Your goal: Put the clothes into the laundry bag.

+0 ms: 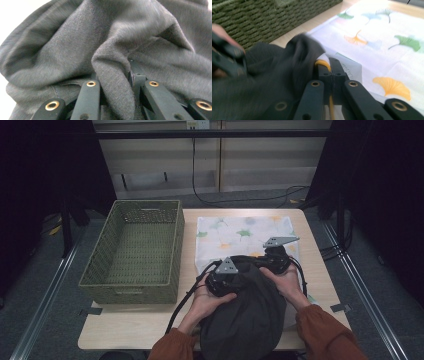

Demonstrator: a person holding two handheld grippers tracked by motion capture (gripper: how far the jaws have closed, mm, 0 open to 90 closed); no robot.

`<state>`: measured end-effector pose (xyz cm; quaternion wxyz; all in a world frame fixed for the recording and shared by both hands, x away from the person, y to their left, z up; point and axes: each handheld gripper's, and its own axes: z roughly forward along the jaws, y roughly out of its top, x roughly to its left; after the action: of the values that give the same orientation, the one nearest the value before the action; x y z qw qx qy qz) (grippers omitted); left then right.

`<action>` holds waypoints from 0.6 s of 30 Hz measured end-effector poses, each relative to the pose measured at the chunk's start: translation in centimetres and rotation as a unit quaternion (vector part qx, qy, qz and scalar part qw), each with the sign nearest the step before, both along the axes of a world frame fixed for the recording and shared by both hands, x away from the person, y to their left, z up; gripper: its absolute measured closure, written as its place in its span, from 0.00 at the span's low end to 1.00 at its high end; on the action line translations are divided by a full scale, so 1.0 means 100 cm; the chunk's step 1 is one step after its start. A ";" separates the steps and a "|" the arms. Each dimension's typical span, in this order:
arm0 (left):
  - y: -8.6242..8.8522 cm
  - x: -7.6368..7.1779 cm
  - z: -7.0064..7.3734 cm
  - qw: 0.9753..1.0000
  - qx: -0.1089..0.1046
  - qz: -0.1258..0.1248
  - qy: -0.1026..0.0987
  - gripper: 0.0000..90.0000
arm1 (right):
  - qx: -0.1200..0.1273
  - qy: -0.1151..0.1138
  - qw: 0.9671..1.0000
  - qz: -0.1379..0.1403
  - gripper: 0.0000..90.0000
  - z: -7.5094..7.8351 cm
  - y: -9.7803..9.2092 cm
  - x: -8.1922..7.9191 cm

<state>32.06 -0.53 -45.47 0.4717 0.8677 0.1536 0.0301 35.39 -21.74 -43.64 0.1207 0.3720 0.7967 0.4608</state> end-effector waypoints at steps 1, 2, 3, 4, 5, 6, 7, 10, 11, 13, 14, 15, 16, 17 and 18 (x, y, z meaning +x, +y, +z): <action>-0.004 -0.002 -0.001 1.000 0.008 -0.013 -0.001 0.84 | 0.006 -0.006 1.000 -0.002 0.99 0.002 -0.001 0.000; -0.008 -0.004 0.000 0.999 0.028 -0.017 -0.003 0.84 | 0.011 -0.021 1.000 -0.002 0.99 0.010 -0.001 -0.003; -0.013 -0.005 0.000 0.999 0.043 -0.027 -0.007 0.84 | 0.011 -0.021 1.000 -0.002 0.99 0.010 -0.001 -0.003; -0.018 -0.006 -0.002 0.998 0.047 -0.031 -0.003 0.84 | 0.012 -0.031 0.999 -0.001 0.99 0.015 0.000 -0.005; -0.022 -0.007 -0.004 0.998 0.050 -0.027 -0.004 0.84 | 0.011 -0.040 0.999 0.004 0.99 0.020 0.002 -0.008; -0.024 -0.007 -0.005 0.998 0.053 -0.031 -0.009 0.84 | 0.011 -0.054 0.998 -0.002 0.99 0.026 0.003 -0.012; -0.027 -0.006 -0.009 0.998 0.058 -0.031 -0.005 0.84 | 0.021 -0.063 0.998 -0.004 0.99 0.033 0.002 -0.016; -0.032 -0.007 -0.013 0.998 0.063 -0.028 -0.008 0.84 | 0.025 -0.067 0.997 -0.004 0.99 0.036 0.000 -0.018; -0.032 -0.006 -0.013 0.997 0.066 -0.032 -0.003 0.84 | 0.032 -0.065 0.997 -0.007 0.99 0.036 -0.001 -0.018; -0.031 -0.006 -0.011 0.997 0.065 -0.030 -0.002 0.83 | 0.034 -0.064 0.997 -0.006 0.99 0.037 -0.002 -0.019; -0.030 -0.007 -0.011 0.998 0.057 -0.035 -0.006 0.81 | 0.031 -0.063 0.998 -0.008 0.99 0.037 -0.002 -0.019; -0.026 -0.009 -0.011 0.999 0.033 -0.032 -0.015 0.78 | 0.030 -0.060 0.998 -0.008 0.99 0.036 -0.002 -0.019; -0.022 -0.009 -0.009 0.999 0.026 -0.032 -0.012 0.73 | 0.030 -0.058 0.998 -0.007 0.99 0.033 -0.003 -0.018; -0.016 -0.007 -0.007 0.999 0.011 -0.033 -0.004 0.66 | 0.028 -0.054 0.998 -0.009 0.99 0.031 -0.004 -0.017; -0.010 -0.007 -0.005 1.000 -0.008 -0.029 0.006 0.56 | 0.023 -0.052 0.998 -0.011 0.99 0.029 -0.004 -0.016</action>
<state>31.34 -1.54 -45.93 0.4788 0.8680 0.1313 0.0102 33.77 -22.16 -40.69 0.1581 0.3589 0.7745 0.4963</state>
